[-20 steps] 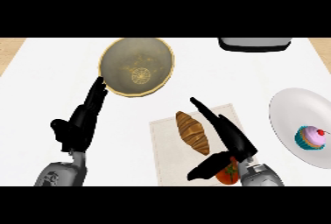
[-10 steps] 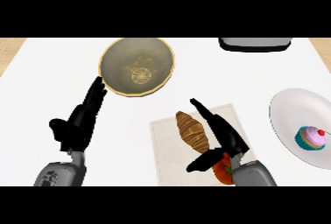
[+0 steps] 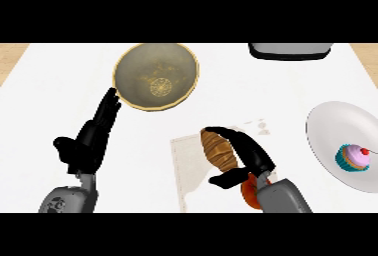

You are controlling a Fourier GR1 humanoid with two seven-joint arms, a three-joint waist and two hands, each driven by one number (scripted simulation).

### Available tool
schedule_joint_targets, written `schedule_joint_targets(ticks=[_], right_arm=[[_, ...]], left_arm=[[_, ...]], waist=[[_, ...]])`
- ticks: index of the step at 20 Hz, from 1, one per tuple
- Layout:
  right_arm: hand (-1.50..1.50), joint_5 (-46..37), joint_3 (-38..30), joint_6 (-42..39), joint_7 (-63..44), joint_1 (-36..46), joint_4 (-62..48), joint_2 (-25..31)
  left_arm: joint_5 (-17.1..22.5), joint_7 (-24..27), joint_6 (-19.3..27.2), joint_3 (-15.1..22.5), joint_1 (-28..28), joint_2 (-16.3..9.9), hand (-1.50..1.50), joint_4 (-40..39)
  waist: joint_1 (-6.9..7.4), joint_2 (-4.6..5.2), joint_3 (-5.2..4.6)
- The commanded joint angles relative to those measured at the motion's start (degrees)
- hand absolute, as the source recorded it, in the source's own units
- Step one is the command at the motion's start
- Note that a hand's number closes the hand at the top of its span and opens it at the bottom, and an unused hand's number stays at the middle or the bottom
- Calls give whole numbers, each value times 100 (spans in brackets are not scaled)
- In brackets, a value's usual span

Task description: Pick the croissant from the placemat and place it in the bowl

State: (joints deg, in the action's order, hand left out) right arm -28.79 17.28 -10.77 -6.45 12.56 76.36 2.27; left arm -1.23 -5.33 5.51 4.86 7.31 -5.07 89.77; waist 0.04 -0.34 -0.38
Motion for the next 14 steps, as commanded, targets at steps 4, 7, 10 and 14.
schedule_joint_targets(ticks=[4, 7, 10, 14], right_arm=[[150, -667, 676, 117, 848, -218, -112, 86], [150, -397, 289, -240, 948, 106, -366, 141], [150, -380, 799, 2, 521, -177, -57, -210], [150, 414, 1480, 2255, -1263, 570, 11, -218]], left_arm=[[2, -161, -24, -130, 204, -12, 0, -32], [-115, -83, -21, 60, -50, 118, 0, 42], [-192, 301, 75, -50, 128, 183, 0, -393], [-86, 137, -201, 91, 145, 79, 0, -240]], waist=[[-6, 31, 39], [10, 32, 39], [-9, 33, 37], [431, 74, 45]])
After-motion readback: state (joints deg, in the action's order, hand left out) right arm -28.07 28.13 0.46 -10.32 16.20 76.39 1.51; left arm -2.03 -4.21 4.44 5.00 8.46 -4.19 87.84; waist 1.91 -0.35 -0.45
